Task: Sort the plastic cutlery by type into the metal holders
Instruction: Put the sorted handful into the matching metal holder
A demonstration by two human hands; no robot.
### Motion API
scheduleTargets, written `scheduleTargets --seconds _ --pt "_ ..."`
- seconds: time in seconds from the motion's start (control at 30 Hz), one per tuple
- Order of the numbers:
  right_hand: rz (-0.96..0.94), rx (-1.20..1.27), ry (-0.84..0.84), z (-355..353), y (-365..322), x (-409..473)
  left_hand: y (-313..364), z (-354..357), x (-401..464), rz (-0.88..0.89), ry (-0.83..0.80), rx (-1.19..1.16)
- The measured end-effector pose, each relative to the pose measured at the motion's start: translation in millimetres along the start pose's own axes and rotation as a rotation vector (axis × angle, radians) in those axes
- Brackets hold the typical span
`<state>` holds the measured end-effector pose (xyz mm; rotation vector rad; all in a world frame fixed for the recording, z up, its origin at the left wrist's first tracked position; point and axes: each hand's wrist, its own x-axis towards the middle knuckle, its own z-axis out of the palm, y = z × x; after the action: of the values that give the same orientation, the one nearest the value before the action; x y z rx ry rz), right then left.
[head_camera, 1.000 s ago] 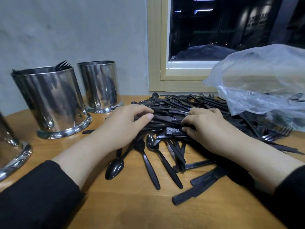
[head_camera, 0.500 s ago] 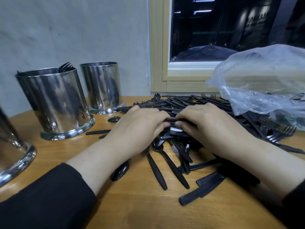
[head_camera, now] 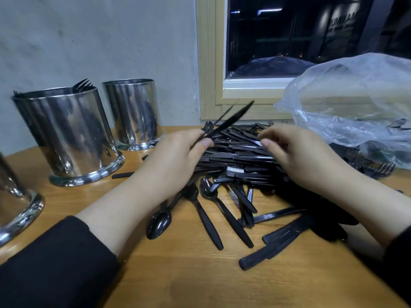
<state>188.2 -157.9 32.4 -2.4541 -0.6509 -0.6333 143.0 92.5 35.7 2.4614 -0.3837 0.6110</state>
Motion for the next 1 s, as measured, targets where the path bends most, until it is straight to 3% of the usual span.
scheduleTargets --seconds 0.13,0.43,0.7,0.8,1.0 --pt "-0.02 -0.216 -0.26 -0.2 6.6 -0.7 0.0 1.5 -2.0 -0.095 0.051 -0.116" --pt "0.04 -0.318 -0.321 2.9 2.7 -1.3 0.7 4.8 -2.2 -0.168 0.066 -0.135" --pt "-0.005 -0.283 -0.215 6.3 2.8 -1.4 1.2 3.3 -2.8 -0.159 0.062 -0.148" --pt "-0.089 -0.224 -0.079 5.8 2.9 0.3 1.8 3.7 -3.3 -0.168 0.066 -0.161" --pt "-0.425 -0.108 0.164 -2.1 -18.1 -1.9 7.1 2.4 -2.7 -0.325 0.116 -0.635"
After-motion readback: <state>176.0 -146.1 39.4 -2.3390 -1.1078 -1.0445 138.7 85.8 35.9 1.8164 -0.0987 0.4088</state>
